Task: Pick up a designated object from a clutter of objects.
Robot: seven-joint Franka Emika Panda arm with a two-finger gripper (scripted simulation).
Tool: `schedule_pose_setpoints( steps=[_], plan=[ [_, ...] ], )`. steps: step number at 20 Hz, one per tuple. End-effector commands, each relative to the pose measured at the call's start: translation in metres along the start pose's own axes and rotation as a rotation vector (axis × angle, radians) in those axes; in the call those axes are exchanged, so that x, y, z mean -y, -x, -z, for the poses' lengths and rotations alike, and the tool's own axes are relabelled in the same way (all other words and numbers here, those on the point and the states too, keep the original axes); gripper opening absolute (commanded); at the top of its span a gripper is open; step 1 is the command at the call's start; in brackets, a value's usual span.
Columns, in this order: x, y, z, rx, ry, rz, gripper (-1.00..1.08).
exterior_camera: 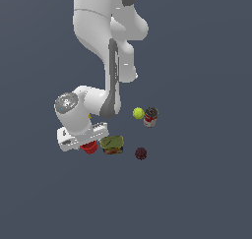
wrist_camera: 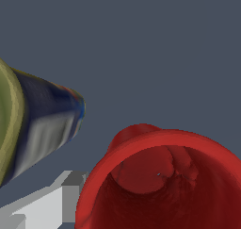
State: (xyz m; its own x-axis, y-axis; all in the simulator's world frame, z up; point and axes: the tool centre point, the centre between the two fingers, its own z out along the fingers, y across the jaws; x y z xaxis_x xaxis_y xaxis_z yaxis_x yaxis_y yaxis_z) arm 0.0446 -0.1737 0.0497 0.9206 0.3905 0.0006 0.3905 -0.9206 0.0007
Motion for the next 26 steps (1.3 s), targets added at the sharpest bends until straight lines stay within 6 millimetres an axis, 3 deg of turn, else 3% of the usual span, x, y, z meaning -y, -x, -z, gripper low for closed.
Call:
schedule_pose_setpoints(
  steps=[1, 16, 21, 26],
  plan=[
    [0.001, 0.0, -0.002, 0.001, -0.001, 0.001, -1.0],
    [0.006, -0.004, 0.006, -0.001, 0.001, 0.0, -1.0],
    [0.026, -0.016, 0.025, -0.001, 0.001, 0.0, -1.0],
    [0.061, -0.036, 0.059, 0.0, 0.001, 0.0, -1.0]
  ],
)
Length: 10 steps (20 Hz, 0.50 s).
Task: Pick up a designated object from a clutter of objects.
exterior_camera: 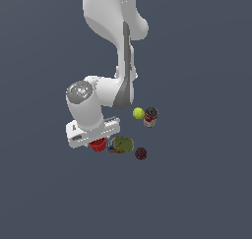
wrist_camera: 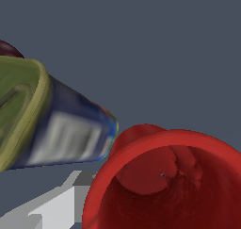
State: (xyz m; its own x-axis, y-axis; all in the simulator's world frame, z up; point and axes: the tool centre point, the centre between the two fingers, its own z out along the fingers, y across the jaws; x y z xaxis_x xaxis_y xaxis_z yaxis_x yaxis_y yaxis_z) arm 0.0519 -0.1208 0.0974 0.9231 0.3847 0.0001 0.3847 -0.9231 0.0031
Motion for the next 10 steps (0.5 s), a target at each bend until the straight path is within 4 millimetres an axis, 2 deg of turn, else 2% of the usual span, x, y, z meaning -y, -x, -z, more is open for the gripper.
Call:
schedule_pose_setpoints(
  steps=[1, 10],
  plan=[
    [0.023, -0.014, 0.019, -0.001, -0.001, 0.006, -1.0],
    [0.101, -0.06, 0.096, 0.0, 0.0, 0.006, -1.0]
  ],
)
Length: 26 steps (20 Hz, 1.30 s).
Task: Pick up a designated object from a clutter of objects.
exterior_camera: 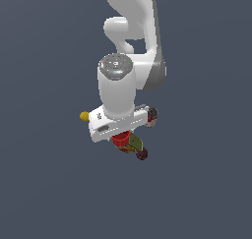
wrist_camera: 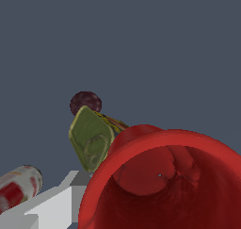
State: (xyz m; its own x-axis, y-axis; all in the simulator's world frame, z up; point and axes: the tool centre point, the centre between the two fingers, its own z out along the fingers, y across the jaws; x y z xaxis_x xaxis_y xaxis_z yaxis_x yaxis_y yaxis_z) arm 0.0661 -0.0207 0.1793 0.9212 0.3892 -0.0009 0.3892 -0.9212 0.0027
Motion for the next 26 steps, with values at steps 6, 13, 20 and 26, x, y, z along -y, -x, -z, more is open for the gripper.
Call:
schedule_pose_setpoints(
  steps=[6, 13, 20, 26],
  plan=[
    [0.065, -0.04, 0.064, -0.001, 0.001, 0.001, -1.0],
    [0.121, -0.076, 0.121, -0.001, 0.0, 0.001, -1.0],
    [0.165, -0.106, 0.165, -0.001, -0.002, 0.001, -1.0],
    [0.189, -0.124, 0.19, -0.001, -0.002, 0.001, -1.0]
  ],
)
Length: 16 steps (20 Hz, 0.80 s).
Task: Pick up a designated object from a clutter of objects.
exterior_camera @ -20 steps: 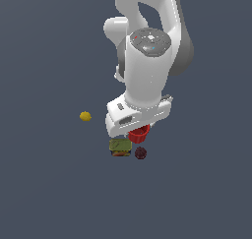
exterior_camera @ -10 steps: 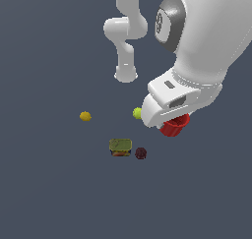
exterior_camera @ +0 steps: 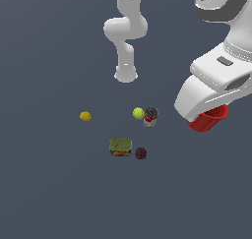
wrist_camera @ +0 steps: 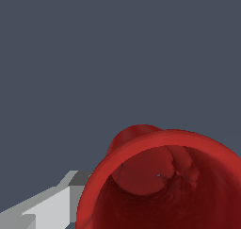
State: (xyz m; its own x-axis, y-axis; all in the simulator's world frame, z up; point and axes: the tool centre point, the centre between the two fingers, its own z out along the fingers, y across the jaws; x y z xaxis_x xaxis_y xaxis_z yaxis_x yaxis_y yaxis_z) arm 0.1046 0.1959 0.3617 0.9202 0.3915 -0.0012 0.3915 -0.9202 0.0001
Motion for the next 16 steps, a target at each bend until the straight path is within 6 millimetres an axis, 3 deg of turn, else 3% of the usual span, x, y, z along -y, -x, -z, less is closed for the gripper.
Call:
schedule_pose_setpoints(
  steps=[1, 16],
  plan=[
    [0.008, -0.006, 0.01, -0.001, 0.0, -0.001, -1.0],
    [0.025, -0.021, 0.027, -0.001, 0.0, 0.0, -1.0]
  ],
)
